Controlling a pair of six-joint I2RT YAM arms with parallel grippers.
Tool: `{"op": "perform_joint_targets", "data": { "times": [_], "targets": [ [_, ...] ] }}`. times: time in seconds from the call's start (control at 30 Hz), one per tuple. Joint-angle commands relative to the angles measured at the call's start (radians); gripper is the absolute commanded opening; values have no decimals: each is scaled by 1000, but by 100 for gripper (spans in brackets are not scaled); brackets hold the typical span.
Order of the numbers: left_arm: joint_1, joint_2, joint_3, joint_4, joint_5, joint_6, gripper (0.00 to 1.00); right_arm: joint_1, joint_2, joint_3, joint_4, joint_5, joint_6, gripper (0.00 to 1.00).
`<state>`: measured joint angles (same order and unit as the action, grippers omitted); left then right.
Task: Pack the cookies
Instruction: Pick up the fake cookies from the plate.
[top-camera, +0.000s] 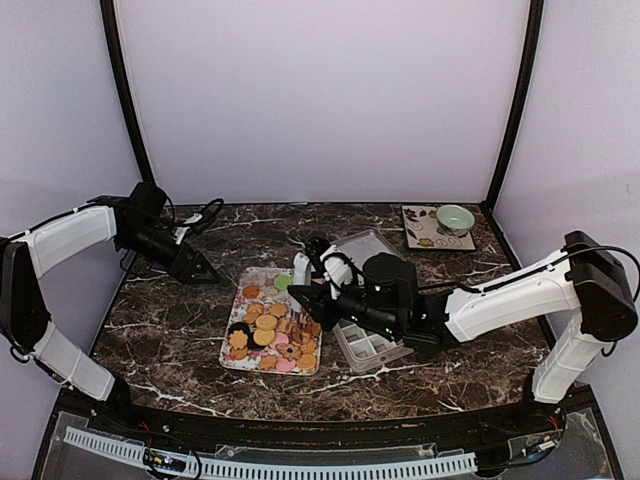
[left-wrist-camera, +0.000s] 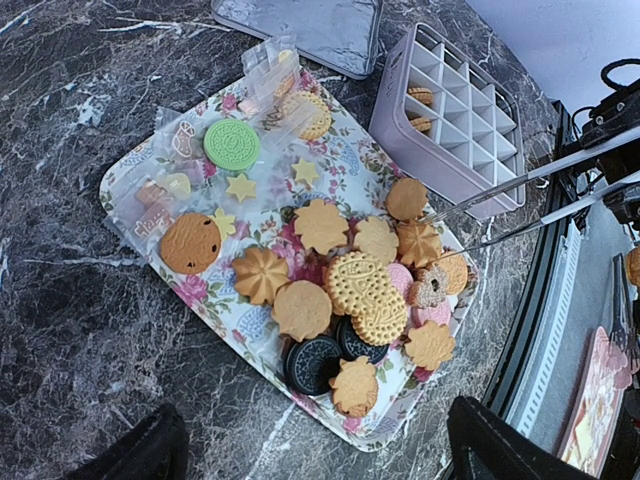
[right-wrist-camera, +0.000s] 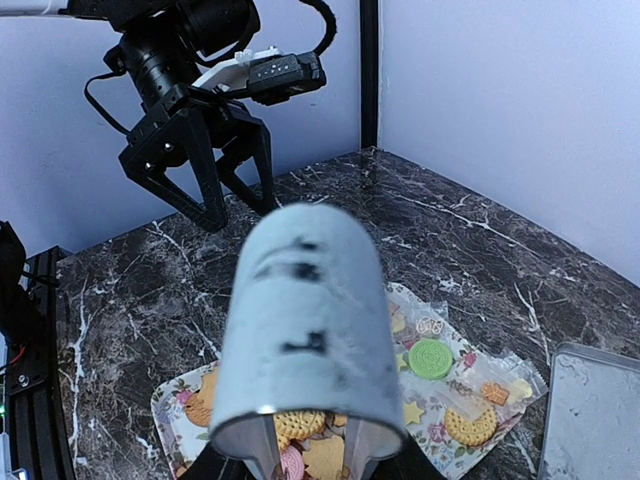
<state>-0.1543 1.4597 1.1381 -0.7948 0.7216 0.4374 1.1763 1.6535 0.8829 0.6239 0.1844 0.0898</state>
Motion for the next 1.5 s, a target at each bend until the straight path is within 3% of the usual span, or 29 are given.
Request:
{"op": "perform_joint_targets", "data": {
  "times": [0.0,0.93,1.2,1.47],
  "targets": [
    [6,-38,-10,-23,35,7,92,12,3,-6,63,25,13,35],
    [6,-33,-13,-18,56,5,92,26,-4,-33,27,-52,69,34],
    [7,-32,-19,-11,62,-6,91,38,-44,-43,10,5,61,21],
    [7,-35,-16,-9,57,-8,91,19,-139,26,-54,51,-16,17]
  ]
}}
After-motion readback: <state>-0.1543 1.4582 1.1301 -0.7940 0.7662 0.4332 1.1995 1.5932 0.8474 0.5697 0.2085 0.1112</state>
